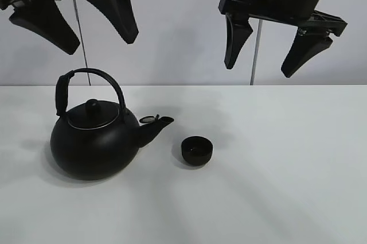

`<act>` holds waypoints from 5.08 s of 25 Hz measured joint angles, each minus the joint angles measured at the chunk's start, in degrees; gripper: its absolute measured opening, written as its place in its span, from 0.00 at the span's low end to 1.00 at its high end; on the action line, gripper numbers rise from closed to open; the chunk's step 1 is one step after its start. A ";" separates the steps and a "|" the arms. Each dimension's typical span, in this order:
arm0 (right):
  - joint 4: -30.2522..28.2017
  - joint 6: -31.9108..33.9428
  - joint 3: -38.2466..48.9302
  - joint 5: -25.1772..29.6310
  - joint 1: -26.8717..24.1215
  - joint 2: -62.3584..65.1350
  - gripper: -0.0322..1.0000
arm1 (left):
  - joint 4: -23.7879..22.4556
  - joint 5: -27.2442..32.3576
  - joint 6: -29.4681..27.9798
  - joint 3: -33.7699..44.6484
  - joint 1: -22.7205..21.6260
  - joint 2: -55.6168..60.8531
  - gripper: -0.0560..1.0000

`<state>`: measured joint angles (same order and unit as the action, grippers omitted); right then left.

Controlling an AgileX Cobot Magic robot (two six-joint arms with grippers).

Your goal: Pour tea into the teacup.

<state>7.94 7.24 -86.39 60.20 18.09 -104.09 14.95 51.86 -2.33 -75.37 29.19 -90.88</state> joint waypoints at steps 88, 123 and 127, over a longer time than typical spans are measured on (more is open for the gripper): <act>0.41 0.00 0.00 -34.43 0.00 0.00 0.63 | -29.55 -110.13 -1.99 44.85 -16.06 -17.91 0.62; 0.41 0.00 0.00 -34.43 0.00 0.00 0.63 | -37.32 -97.94 -5.00 36.05 -13.50 -17.07 0.19; 0.41 0.00 0.00 -34.43 0.00 0.00 0.63 | -37.49 -94.53 -4.47 32.40 -11.34 -17.03 0.18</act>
<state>8.35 7.24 -86.39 25.77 18.09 -104.09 -22.54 -42.66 -6.80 -42.96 17.85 -107.91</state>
